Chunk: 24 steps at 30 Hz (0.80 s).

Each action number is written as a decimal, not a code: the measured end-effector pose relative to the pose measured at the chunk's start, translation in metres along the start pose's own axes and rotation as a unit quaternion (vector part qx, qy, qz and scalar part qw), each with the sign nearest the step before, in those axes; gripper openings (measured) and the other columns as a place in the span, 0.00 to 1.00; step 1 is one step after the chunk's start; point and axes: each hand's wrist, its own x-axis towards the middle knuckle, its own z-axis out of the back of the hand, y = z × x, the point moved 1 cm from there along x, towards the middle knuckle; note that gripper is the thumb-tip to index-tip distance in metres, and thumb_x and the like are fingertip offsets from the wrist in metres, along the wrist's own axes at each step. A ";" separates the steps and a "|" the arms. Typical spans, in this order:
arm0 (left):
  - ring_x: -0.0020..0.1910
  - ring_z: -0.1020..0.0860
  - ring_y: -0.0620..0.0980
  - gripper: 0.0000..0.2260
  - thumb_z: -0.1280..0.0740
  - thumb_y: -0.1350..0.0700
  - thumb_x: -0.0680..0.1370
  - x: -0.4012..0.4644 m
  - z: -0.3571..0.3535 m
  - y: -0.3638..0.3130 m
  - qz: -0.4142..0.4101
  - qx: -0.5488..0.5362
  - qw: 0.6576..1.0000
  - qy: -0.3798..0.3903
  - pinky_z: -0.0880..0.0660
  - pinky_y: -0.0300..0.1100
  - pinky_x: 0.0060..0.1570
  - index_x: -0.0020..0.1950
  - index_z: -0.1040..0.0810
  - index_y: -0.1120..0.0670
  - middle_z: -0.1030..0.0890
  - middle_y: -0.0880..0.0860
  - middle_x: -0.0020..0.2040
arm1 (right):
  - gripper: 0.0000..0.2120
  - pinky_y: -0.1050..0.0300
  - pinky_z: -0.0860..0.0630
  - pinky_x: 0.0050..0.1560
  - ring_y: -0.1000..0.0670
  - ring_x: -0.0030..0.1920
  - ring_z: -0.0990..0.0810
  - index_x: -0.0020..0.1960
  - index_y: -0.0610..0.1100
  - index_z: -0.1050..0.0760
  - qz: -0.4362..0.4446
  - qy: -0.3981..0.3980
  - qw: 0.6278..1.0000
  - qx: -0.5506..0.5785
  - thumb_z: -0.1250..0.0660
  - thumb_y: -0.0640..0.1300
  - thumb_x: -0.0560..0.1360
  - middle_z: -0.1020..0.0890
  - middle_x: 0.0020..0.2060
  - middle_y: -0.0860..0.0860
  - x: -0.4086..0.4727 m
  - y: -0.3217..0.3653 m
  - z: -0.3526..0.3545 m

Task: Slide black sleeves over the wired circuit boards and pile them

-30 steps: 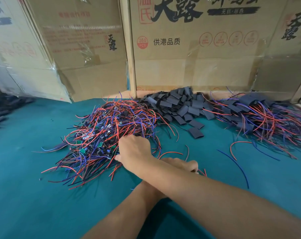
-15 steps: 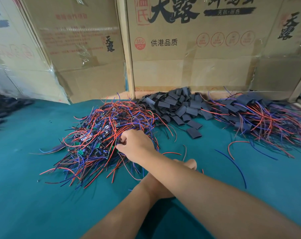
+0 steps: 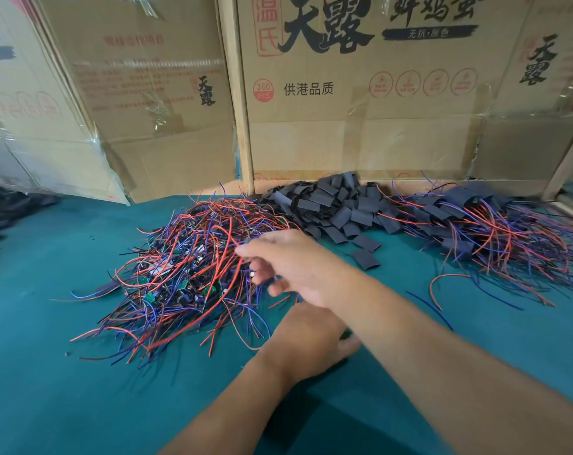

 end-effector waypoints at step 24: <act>0.36 0.25 0.49 0.13 0.25 0.57 0.74 0.007 0.037 -0.015 0.138 -0.682 0.711 -0.102 0.26 0.40 0.33 0.52 0.21 0.63 0.21 0.52 0.42 | 0.08 0.62 0.31 0.38 0.58 0.35 0.28 0.44 0.52 0.27 0.237 -0.160 0.854 -0.434 0.28 0.45 0.71 0.26 0.34 0.57 -0.084 -0.042 0.111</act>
